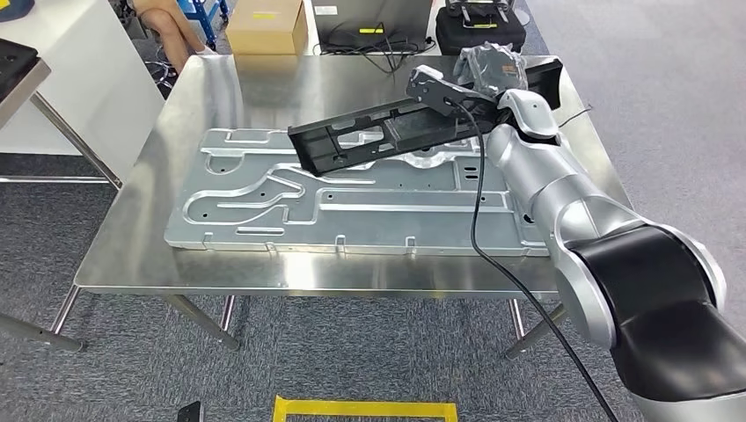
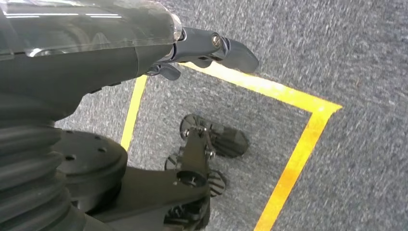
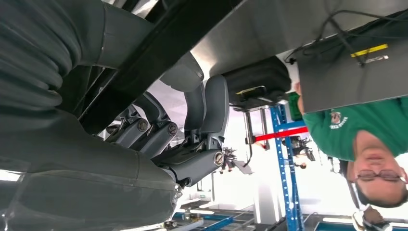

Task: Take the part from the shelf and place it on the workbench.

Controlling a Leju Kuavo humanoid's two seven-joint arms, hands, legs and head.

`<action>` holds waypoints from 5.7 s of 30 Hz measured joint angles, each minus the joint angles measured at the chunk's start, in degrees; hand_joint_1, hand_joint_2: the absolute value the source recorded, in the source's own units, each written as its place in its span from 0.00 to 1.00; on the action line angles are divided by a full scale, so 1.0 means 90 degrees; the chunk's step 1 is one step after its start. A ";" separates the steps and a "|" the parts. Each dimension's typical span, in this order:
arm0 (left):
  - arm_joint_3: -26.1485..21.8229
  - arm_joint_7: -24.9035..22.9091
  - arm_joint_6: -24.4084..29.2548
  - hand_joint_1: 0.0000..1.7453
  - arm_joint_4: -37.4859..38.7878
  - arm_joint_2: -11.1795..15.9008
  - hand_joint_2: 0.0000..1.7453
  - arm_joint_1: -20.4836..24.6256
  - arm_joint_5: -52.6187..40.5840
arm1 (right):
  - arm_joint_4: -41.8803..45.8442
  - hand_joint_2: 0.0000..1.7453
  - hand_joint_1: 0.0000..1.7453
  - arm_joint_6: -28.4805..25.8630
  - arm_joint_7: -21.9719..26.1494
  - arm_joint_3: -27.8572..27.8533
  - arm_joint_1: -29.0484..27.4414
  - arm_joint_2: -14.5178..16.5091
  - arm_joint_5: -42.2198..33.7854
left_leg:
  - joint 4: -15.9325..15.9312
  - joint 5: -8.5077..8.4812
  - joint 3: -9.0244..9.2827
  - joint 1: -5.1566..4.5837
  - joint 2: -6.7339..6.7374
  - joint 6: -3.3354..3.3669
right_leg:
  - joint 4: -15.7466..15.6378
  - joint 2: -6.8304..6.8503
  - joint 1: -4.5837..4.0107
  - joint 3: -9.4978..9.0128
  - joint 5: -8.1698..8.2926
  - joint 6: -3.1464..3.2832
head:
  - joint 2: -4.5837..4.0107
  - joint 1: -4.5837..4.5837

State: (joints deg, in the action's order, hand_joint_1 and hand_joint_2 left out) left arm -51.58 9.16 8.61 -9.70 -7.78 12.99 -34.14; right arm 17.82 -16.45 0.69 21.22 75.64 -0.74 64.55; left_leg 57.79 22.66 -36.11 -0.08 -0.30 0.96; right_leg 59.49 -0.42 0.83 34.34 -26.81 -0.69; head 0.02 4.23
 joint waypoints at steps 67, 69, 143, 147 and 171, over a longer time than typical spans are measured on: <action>-0.0090 -0.0237 0.0580 0.00 0.0000 -0.0107 0.00 0.0204 -0.0082 | -0.0177 0.00 0.00 0.2307 -0.0033 0.0021 0.0060 0.0987 0.0100 | -0.0018 0.0077 0.0118 0.0043 -0.0001 0.0046 | 0.1783 0.0014 -0.0001 0.1075 -0.0526 -0.0066 | 0.0000 0.0001; -0.0112 -0.0203 0.0569 0.00 0.0000 -0.0107 0.00 0.0177 -0.0061 | -0.0197 0.00 0.00 0.2495 -0.0341 -0.0053 0.0095 0.0964 0.0002 | 0.0019 0.0100 0.0123 0.0043 -0.0014 0.0039 | 0.1369 0.0019 0.0001 0.0898 -0.0192 -0.0051 | 0.0000 0.0001; -0.0457 -0.0174 0.0226 0.00 0.0000 -0.0222 0.00 -0.0190 -0.0002 | 0.4616 0.00 0.00 -0.1090 0.0563 0.0800 -0.1776 0.0244 -0.1237 | 0.1107 0.0683 -0.0645 0.0041 0.0007 -0.0281 | -0.0164 0.0090 -0.0015 -0.0018 0.0207 0.0264 | 0.0000 0.0011; -0.0482 -0.0159 0.0226 0.00 -0.0001 -0.0222 0.00 -0.0197 -0.0002 | 0.5005 0.00 0.00 -0.1255 0.0593 0.0738 -0.2181 -0.0072 -0.1277 | 0.1832 0.0789 -0.0427 0.0060 0.0010 -0.0307 | -0.0138 0.0113 -0.0019 0.0345 0.0484 0.0233 | 0.0000 0.0011; -0.0722 0.0035 0.0135 0.00 -0.0052 -0.0214 0.00 -0.0435 0.0267 | 0.6736 0.00 0.00 -0.2560 0.1522 -0.0799 -0.4632 -0.1191 -0.2215 | 0.0112 -0.0214 -0.0290 -0.0010 0.0022 -0.0150 | -0.0189 0.0064 0.0010 -0.0457 -0.0197 0.0082 | 0.0000 0.0014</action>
State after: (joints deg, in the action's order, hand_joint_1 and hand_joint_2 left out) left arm -58.08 9.47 9.82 -10.17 -9.70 9.08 -31.73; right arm 78.45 -39.49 14.39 14.03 33.95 -11.46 44.62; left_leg 58.79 20.73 -38.72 -0.17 -0.11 -0.39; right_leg 57.79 0.16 0.92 30.22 -28.59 0.05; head 0.02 4.36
